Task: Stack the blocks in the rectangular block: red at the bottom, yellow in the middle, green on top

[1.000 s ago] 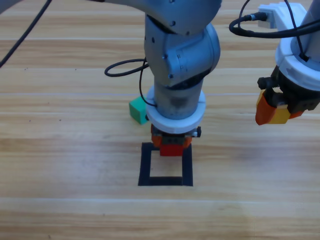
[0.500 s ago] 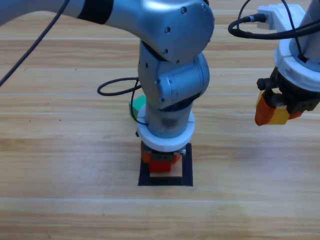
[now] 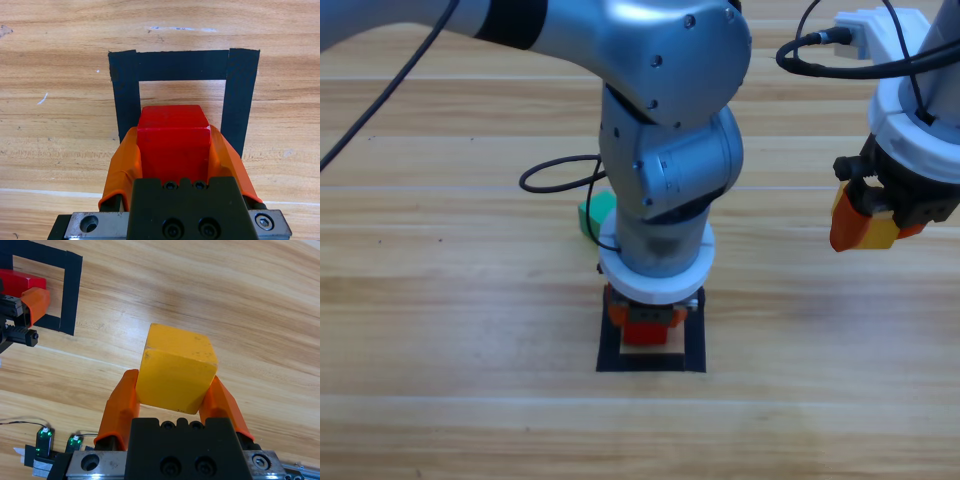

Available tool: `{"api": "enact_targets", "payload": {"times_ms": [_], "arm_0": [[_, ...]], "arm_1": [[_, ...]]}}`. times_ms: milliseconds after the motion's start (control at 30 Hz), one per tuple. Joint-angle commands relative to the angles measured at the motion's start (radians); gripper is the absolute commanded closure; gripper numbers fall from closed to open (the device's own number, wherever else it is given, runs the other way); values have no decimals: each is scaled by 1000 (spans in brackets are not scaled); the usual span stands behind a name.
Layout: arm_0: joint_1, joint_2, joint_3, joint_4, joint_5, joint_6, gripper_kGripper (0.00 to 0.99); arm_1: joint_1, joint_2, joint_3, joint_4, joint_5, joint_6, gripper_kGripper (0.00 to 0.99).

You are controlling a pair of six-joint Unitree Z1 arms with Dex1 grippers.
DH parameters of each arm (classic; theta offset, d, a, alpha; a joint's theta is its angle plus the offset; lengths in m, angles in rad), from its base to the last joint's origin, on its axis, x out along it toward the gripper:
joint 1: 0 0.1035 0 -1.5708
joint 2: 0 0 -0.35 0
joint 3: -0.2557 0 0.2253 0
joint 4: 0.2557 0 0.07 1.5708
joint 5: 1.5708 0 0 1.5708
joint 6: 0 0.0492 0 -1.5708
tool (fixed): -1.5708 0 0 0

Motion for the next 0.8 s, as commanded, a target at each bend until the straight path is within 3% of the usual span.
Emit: {"api": "enact_targets", "payload": {"times_ms": [33, 800], "arm_0": [[-40, -9, 12, -21, -7, -8, 990], [-40, 12, 20, -33, -5, -54, 990]], "arm_1": [[-27, 77, -3, 14, -18, -3, 824], [-29, 83, -6, 14, -22, -3, 824]]}}
